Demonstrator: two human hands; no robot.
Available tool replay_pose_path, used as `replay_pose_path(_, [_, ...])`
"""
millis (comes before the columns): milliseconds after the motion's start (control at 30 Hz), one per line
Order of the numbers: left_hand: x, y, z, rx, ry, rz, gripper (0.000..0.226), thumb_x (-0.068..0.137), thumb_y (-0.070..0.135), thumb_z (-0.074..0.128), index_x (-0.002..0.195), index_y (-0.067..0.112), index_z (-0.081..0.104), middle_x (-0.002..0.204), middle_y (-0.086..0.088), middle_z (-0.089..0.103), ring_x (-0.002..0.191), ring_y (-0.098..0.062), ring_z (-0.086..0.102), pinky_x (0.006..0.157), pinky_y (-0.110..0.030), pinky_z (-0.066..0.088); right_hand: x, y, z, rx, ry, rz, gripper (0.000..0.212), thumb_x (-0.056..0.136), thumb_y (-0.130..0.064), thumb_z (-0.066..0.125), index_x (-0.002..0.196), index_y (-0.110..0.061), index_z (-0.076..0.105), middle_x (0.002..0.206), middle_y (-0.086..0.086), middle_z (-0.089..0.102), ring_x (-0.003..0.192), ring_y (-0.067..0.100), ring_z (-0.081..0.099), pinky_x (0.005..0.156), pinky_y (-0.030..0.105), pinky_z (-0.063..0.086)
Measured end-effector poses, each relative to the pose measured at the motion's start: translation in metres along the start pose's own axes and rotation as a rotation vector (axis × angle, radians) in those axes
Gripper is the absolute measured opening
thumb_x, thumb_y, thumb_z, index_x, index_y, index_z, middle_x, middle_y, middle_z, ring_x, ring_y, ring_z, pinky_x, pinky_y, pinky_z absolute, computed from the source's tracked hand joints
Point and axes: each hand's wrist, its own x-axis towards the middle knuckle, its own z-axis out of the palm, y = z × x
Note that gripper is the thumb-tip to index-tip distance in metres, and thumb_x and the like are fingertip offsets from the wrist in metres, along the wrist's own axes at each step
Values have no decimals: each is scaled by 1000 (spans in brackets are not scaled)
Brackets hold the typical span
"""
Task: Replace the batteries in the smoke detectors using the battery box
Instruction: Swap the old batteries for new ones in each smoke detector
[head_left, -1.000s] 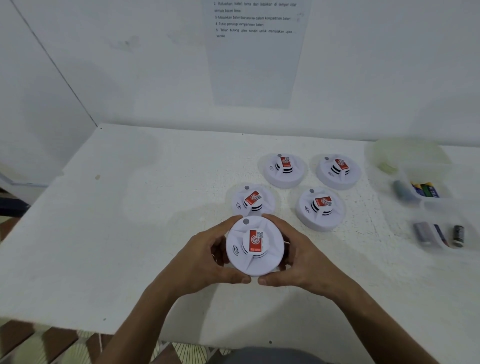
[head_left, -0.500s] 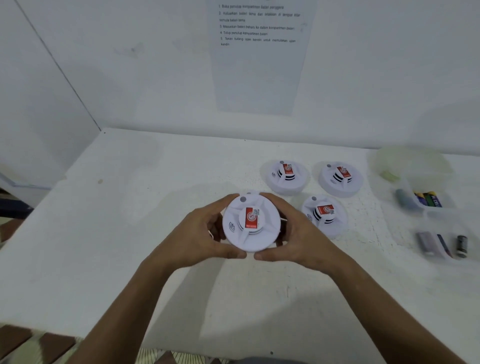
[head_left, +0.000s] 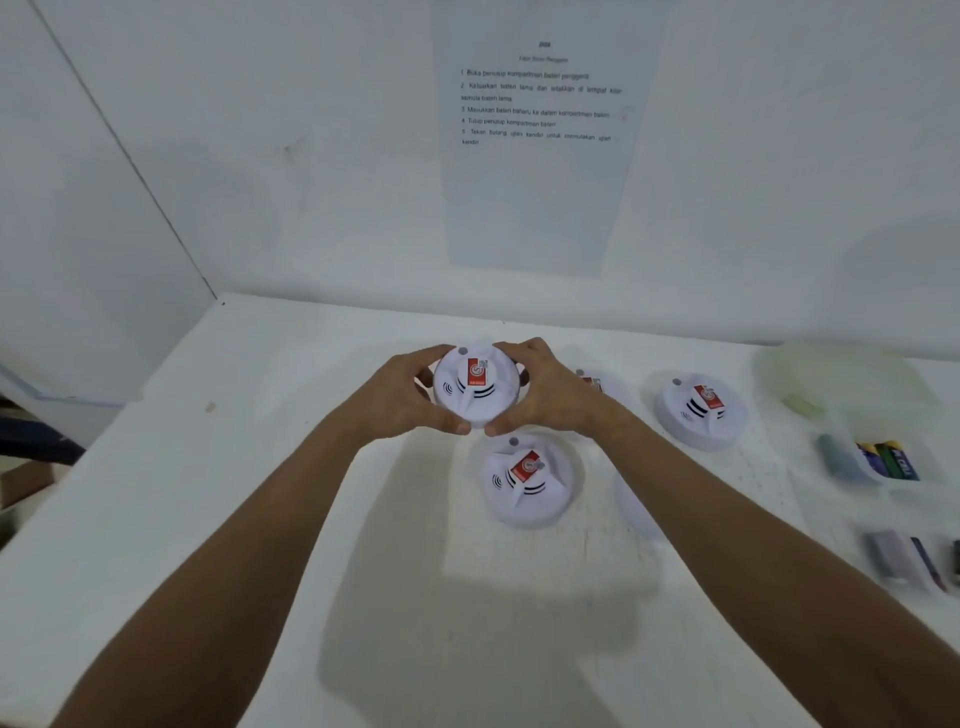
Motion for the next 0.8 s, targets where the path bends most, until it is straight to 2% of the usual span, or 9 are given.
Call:
replay_pose_path(133, [15, -18, -2, 3, -43, -53, 70, 55, 14, 93, 116, 29, 64, 99, 14, 70, 75, 0, 58, 69, -15, 50, 23, 11, 14, -39, 7, 51, 86, 55, -17, 96, 130, -20, 52, 122, 4, 45, 116, 20, 45, 92, 27, 44])
replay_pose_path(233, [22, -28, -2, 12, -66, -92, 65, 56, 9, 92, 115, 22, 65, 97, 9, 71, 73, 7, 61, 66, -7, 46, 36, 17, 23, -89, 7, 74, 88, 43, -34, 94, 121, -18, 56, 122, 10, 49, 109, 17, 43, 86, 27, 41])
replay_pose_path(333, [26, -35, -2, 38, -78, -118, 65, 57, 11, 92, 115, 21, 66, 99, 9, 71, 74, 9, 62, 66, -5, 45, 41, 21, 27, -103, 8, 93, 79, 55, -20, 95, 123, -13, 55, 123, 12, 47, 111, 21, 44, 90, 30, 43])
replay_pose_path(400, [28, -37, -2, 68, -85, -129, 63, 56, 14, 93, 114, 20, 67, 100, 8, 72, 76, 7, 63, 66, -4, 45, 42, 23, 28, -124, -1, 100, 82, 56, -22, 95, 127, -12, 54, 124, 12, 47, 114, 23, 44, 95, 34, 44])
replay_pose_path(467, [29, -39, -1, 87, -81, -132, 63, 56, 16, 93, 114, 20, 67, 102, 8, 72, 81, 3, 64, 69, -5, 45, 42, 24, 30, -138, -5, 103, 89, 55, -26, 95, 131, -11, 52, 126, 11, 47, 118, 24, 43, 100, 39, 44])
replay_pose_path(567, [27, -42, 0, 96, -63, -131, 60, 58, 20, 93, 112, 20, 67, 102, 6, 72, 85, -4, 66, 73, -14, 47, 43, 25, 32, -124, 9, 103, 80, 56, -24, 94, 125, -12, 54, 123, 10, 50, 116, 23, 42, 100, 40, 43])
replay_pose_path(667, [24, -38, -2, 143, -51, -147, 49, 60, 20, 91, 101, 17, 65, 96, 5, 70, 73, -1, 62, 71, -22, 45, 38, 22, 31, -125, 14, 98, 79, 59, -22, 92, 127, -12, 53, 125, 9, 51, 117, 23, 43, 101, 41, 43])
replay_pose_path(733, [19, -31, -4, 174, -32, -192, 55, 67, 15, 86, 113, 18, 57, 113, -1, 60, 82, -6, 59, 74, -23, 43, 31, 18, 26, -111, 14, 88, 83, 63, -22, 92, 133, -13, 50, 132, 6, 49, 118, 21, 44, 100, 41, 44])
replay_pose_path(800, [16, -19, -6, 234, -1, -221, 82, 73, 20, 81, 143, 15, 39, 137, -1, 43, 113, -15, 53, 85, -23, 41, 20, 15, 17, -73, 39, 88, 99, 67, -23, 90, 149, -13, 35, 143, 2, 39, 117, 16, 45, 98, 34, 47])
